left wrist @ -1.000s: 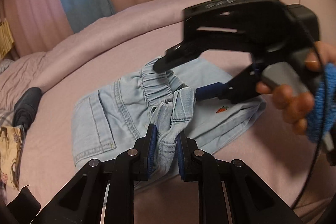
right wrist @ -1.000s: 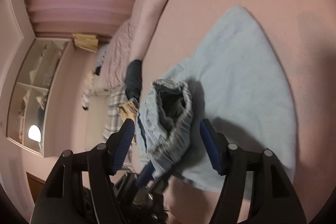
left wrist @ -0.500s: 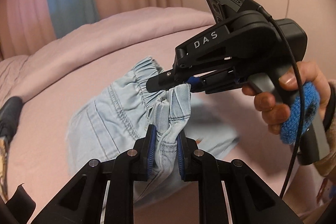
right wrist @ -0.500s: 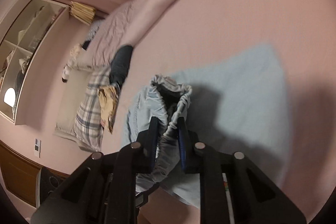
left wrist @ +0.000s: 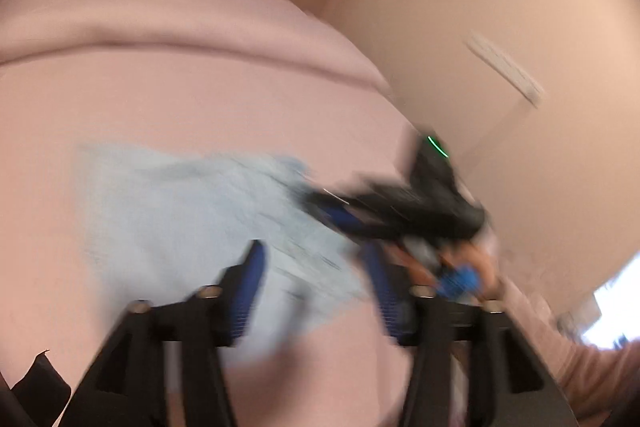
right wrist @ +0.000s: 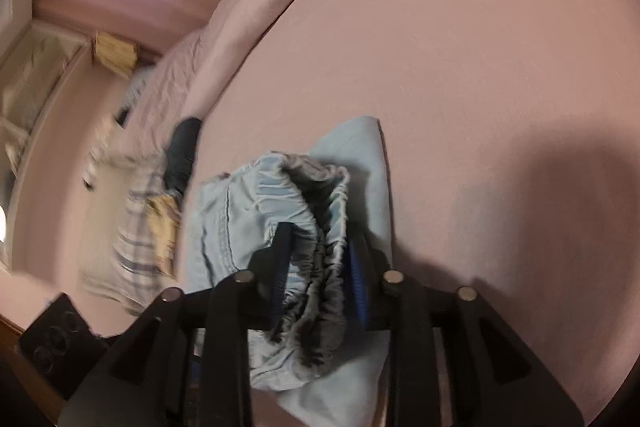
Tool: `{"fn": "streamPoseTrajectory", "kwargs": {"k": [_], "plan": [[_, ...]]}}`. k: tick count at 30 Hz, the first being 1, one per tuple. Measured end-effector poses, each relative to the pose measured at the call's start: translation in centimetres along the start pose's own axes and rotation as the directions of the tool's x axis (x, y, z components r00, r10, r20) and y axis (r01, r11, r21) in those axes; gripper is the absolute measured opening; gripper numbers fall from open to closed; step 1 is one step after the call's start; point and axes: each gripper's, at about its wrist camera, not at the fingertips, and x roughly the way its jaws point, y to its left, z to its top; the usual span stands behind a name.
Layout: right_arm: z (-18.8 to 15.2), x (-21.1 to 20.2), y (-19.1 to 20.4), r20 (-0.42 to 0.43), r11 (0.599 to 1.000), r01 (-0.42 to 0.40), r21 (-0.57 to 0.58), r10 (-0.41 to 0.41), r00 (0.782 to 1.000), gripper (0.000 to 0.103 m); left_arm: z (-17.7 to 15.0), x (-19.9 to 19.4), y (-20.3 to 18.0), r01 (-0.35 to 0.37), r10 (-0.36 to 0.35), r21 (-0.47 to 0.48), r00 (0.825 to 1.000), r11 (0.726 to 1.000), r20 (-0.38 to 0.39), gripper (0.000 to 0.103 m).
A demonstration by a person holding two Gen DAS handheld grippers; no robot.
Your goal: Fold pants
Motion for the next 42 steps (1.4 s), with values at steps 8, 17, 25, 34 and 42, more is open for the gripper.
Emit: {"fn": "streamPoseTrajectory", "kwargs": {"k": [8,17,25,34,42], "plan": [[-3.3,-5.1,3.1,0.125,0.984,0.113,-0.136,-0.096,0.988,0.047,1.8,1.3,8.0,-0.345,0.342,-0.121,0.939,0.931,-0.039,0.059],[-4.2,-2.7,6.1,0.067,0.925,0.167,-0.341,-0.153,0.986,0.037,0.0,4.7,7.5,-0.363,0.349,-0.117,0.929,0.924,-0.124,0.059],[-4.3,-1.2,8.9,0.009,0.802,0.238,-0.548,-0.279,0.960,0.010,-2.2,4.2,6.8,-0.358,0.344,-0.110,0.930,0.927,-0.128,0.059],[-3.3,0.2,5.9,-0.009,0.764,0.339,-0.549,-0.411,0.911,0.006,-1.7,4.4,8.8,-0.327,0.297,-0.179,0.939,0.928,-0.173,0.061],[0.7,-3.2,11.3,0.083,0.805,0.253,-0.537,-0.247,0.965,0.037,-5.7,-1.2,11.1,-0.183,0.129,-0.373,0.978,0.910,-0.163,0.061]]}}
